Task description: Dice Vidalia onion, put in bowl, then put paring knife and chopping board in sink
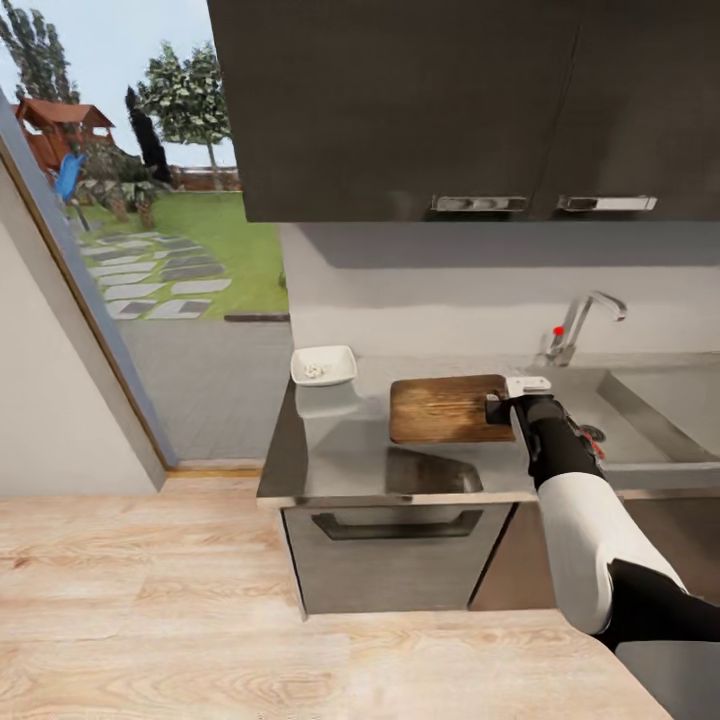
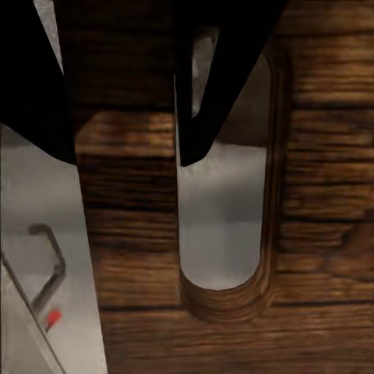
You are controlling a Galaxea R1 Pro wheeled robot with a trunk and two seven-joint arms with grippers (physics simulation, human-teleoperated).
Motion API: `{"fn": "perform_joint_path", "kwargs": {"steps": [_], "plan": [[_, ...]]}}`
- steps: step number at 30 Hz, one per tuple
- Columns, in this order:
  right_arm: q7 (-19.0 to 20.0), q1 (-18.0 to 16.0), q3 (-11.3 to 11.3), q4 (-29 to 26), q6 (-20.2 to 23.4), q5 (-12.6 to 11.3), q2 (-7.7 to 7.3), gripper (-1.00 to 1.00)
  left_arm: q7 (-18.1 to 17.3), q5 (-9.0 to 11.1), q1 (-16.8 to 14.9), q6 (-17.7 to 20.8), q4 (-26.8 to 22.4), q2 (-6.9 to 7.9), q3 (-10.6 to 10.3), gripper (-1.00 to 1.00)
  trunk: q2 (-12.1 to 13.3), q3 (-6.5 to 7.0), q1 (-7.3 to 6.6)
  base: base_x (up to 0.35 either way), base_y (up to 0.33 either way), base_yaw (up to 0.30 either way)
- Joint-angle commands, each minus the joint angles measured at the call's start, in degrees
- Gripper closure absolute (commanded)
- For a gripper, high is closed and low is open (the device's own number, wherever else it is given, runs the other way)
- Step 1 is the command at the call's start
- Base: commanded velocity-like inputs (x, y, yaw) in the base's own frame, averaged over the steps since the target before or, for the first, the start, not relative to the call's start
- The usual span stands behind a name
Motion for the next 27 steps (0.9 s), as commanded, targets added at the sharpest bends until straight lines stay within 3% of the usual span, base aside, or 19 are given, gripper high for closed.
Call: {"fn": "perform_joint_path", "kwargs": {"steps": [1,13,27], "plan": [[0.4,-0.1,-0.2,-0.1,0.2,0.5,0.1,1.0,0.2,0.6,0.0,-0.1,-0.1,0.04,-0.5,-1.0,-0.1,-0.06,0.01,-0.217,-0.259,-0.158],[0.4,-0.1,-0.2,1.2,0.0,0.5,0.26,1.0,0.2,0.6,0.0,-0.1,-0.1,-0.12,-0.5,-1.0,-0.1,0.21,0.01,-0.066,-0.307,-0.086],[0.4,-0.1,-0.1,2.2,-0.1,0.4,0.35,1.0,0.2,0.6,0.0,-0.1,-0.2,-0.33,-0.5,-1.0,-0.1,0.21,0.01,0.184,-0.252,0.04]]}}
